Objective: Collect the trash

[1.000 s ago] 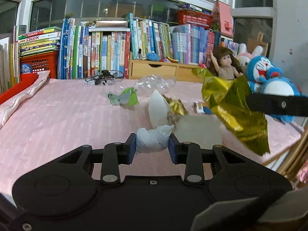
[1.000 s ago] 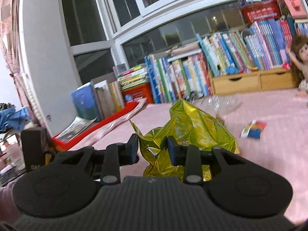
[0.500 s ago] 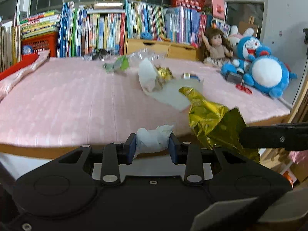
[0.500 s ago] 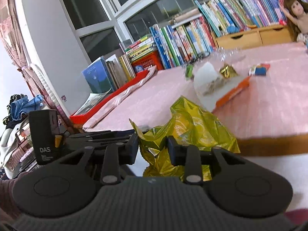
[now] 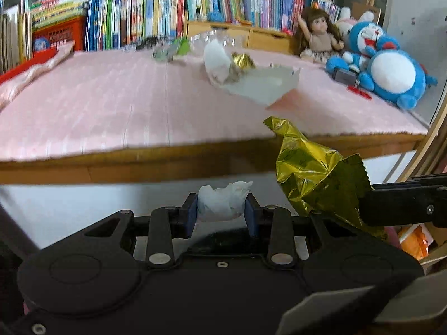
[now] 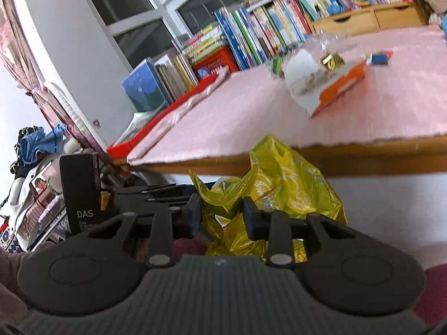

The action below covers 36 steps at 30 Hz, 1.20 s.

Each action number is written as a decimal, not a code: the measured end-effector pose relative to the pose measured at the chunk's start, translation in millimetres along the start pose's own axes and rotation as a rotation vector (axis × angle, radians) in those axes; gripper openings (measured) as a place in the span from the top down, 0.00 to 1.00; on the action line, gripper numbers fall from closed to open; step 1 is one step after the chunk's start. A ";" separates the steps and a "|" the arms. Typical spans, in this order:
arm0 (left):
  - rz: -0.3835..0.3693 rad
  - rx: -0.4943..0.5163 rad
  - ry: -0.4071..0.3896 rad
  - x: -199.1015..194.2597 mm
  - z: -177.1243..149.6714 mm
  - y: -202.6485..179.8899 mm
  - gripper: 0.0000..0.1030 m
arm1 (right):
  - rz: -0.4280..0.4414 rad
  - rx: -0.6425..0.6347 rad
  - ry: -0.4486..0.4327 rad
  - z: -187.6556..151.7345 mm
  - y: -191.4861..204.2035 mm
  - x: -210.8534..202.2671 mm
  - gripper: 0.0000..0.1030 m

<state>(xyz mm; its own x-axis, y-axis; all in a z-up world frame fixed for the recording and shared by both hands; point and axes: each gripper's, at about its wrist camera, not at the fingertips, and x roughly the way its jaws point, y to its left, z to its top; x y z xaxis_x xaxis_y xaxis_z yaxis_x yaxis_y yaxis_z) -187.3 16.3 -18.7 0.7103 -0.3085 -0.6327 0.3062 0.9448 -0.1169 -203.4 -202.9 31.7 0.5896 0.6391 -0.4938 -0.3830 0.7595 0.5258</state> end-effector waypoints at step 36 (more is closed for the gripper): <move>0.073 -0.090 0.385 139.6 -81.0 16.8 0.67 | -0.230 0.085 0.383 -78.7 -83.3 117.4 0.64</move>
<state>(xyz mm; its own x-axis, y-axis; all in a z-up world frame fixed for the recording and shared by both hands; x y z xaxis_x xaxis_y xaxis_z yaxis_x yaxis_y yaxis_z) -134.4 -2.0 -171.1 0.4339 -0.1921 -0.8803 0.1948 0.9739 -0.1165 -158.2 -181.6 -124.6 0.3406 0.4656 -0.8168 -0.2038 0.8847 0.4193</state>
